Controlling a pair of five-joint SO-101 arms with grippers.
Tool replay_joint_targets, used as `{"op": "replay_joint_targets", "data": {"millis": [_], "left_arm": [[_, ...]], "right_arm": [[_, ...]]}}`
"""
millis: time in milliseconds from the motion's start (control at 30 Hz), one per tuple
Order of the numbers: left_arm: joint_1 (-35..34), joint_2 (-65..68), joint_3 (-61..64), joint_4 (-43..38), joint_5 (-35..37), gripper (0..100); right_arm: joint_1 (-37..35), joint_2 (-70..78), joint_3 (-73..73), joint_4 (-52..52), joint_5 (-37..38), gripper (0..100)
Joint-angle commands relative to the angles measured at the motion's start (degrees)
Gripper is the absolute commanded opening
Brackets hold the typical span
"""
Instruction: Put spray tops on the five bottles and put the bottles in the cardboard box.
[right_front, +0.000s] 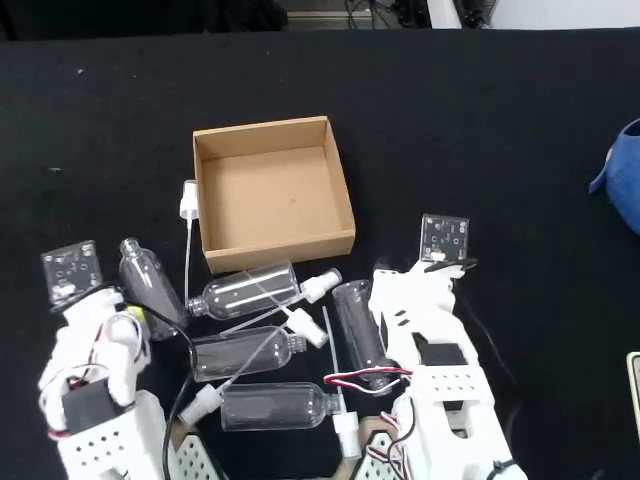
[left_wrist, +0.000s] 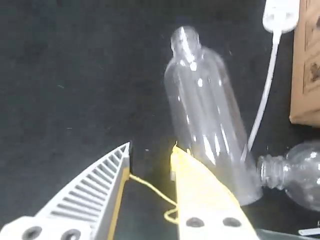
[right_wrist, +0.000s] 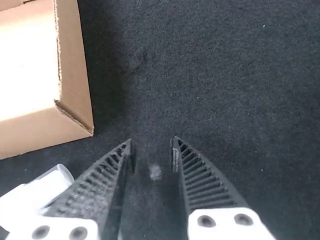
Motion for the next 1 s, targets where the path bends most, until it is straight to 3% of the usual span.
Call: {"op": "replay_joint_targets", "data": {"millis": [0, 100, 367, 567, 667, 833, 967], "left_arm": [[-4.70, -0.62, -11.65, 4.04, -6.07, 3], [-5.85, -0.62, -17.27, 5.71, -10.11, 3], [-4.26, 0.09, -22.29, 5.98, -10.37, 4], [-6.11, 0.09, -22.37, 5.63, -10.11, 21], [-4.97, 2.11, -22.37, 2.99, -10.02, 21], [-0.40, 20.22, -26.24, -1.58, -10.02, 22], [2.24, 41.14, -37.32, 2.02, -6.77, 22]], "right_arm": [[-0.88, 0.13, -0.13, -1.76, -0.18, 10.6], [-0.97, 0.13, -0.13, -1.76, -0.18, 10.8], [-0.97, 0.13, -0.13, -1.76, -0.18, 10.9], [-2.02, 0.13, -0.13, -1.76, 0.00, 10.9], [-2.20, 0.13, -0.13, -1.76, 0.18, 10.8], [-6.86, 0.04, -0.31, -1.58, 0.44, 10.9], [-2.73, 0.04, -3.65, -1.32, 10.11, 10.9]]}}
